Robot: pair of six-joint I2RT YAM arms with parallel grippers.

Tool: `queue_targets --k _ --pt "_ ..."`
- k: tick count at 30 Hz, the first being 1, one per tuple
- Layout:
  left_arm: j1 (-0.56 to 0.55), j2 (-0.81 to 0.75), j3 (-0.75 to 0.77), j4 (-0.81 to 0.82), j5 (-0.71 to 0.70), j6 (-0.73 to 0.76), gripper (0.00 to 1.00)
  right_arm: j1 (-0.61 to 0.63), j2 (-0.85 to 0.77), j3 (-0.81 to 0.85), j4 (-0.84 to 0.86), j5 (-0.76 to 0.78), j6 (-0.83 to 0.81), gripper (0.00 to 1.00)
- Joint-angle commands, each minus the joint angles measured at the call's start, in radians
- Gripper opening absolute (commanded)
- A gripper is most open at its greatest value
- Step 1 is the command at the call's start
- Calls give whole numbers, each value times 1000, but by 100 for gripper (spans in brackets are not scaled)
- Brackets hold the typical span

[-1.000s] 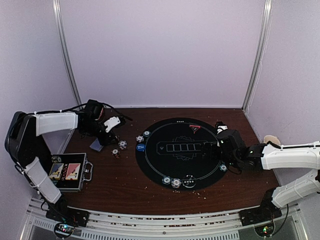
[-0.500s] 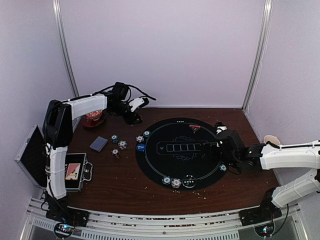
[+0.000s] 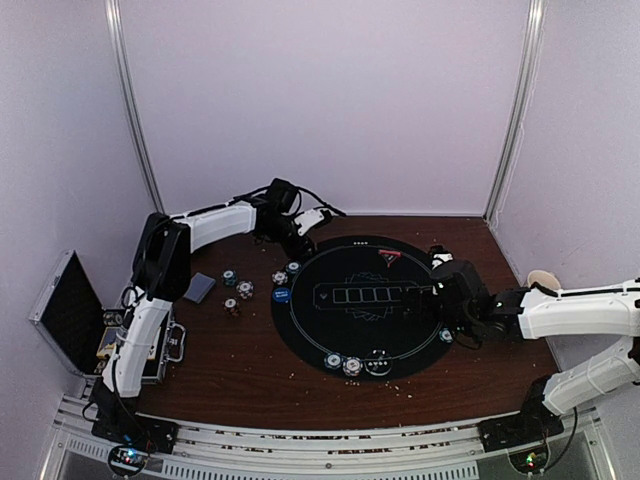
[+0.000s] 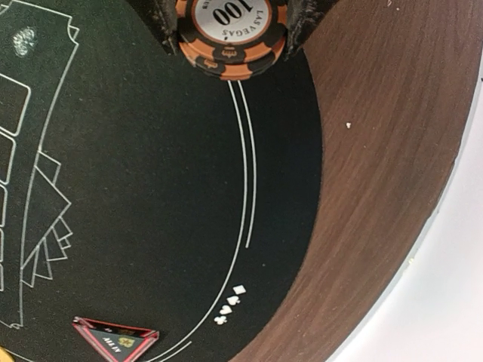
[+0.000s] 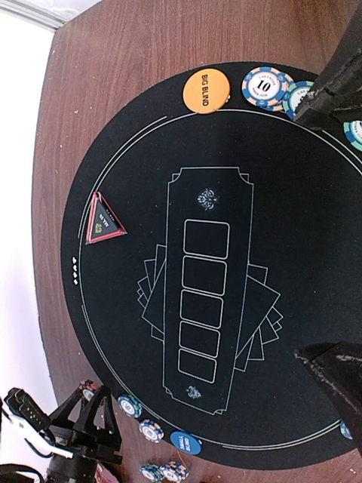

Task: Distribute texas hold em gaming equipment
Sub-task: Place the small blind button in the dealer area.

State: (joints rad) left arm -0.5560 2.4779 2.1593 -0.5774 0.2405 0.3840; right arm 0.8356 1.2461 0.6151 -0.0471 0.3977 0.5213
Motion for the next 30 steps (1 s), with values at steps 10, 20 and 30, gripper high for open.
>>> queue_targets --k 10,20,30 --pt "3 63 40 67 -121 -73 5 7 21 9 18 -14 -6 100" --pt "10 97 39 67 -111 -93 5 7 35 11 18 -17 -5 100" --pt "10 110 33 62 -125 -95 10 7 41 13 19 -18 -6 100"
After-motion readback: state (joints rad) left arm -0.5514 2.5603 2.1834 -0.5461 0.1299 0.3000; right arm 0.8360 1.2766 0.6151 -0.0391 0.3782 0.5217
